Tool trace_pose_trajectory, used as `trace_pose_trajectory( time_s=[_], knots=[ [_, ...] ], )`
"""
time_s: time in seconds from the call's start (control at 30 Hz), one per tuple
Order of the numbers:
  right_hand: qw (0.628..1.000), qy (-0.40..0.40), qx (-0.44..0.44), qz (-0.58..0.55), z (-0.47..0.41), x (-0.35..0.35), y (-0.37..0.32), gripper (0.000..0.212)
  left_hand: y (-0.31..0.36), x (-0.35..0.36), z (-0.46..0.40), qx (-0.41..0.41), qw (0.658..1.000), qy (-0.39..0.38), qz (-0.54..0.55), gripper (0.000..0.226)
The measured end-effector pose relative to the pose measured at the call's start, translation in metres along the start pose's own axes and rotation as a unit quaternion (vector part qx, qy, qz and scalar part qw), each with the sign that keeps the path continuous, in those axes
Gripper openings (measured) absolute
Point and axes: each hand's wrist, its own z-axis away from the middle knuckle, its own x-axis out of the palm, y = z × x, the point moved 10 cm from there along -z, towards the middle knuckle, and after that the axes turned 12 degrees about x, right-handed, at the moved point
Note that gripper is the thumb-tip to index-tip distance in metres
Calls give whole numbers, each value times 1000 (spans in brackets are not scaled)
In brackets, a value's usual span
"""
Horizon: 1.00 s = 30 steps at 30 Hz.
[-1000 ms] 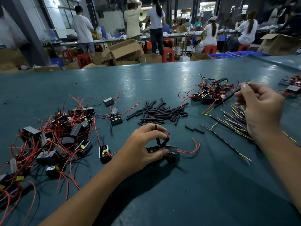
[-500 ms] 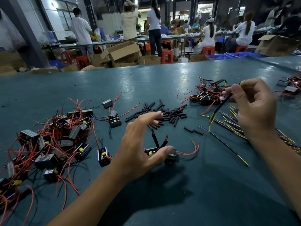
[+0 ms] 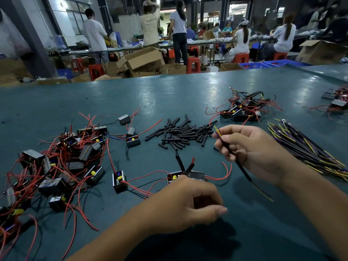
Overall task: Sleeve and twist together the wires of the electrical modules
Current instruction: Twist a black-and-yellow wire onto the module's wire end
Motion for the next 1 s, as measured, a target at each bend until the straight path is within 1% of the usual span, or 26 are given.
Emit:
trace_pose_trajectory(
  time_s=[0.07,0.13,0.23,0.4,0.6,0.7,0.87,1.0],
  knots=[
    [999,-24,13,20,2,7,5,9,-12,-4,2,-45,996,44,60,15],
    [998,-50,23,44,4,13,8,16,-20,-11,3,-71,985,98,121,15],
    [993,-96,27,60,8,20,10,15,-22,-23,5,-81,966,166,178,16],
    [987,-139,27,77,14,33,11,9,-20,-35,8,-73,947,220,221,21],
    [983,-157,32,85,20,40,10,8,-15,-59,15,-52,934,294,195,19],
    [982,-161,32,90,22,42,9,9,-13,-68,20,-48,935,320,147,20],
    [981,-171,31,87,25,46,8,10,1,-73,21,-7,943,324,81,11],
    [981,-173,25,80,27,49,7,9,18,-75,19,28,947,319,-33,2]
  ],
)
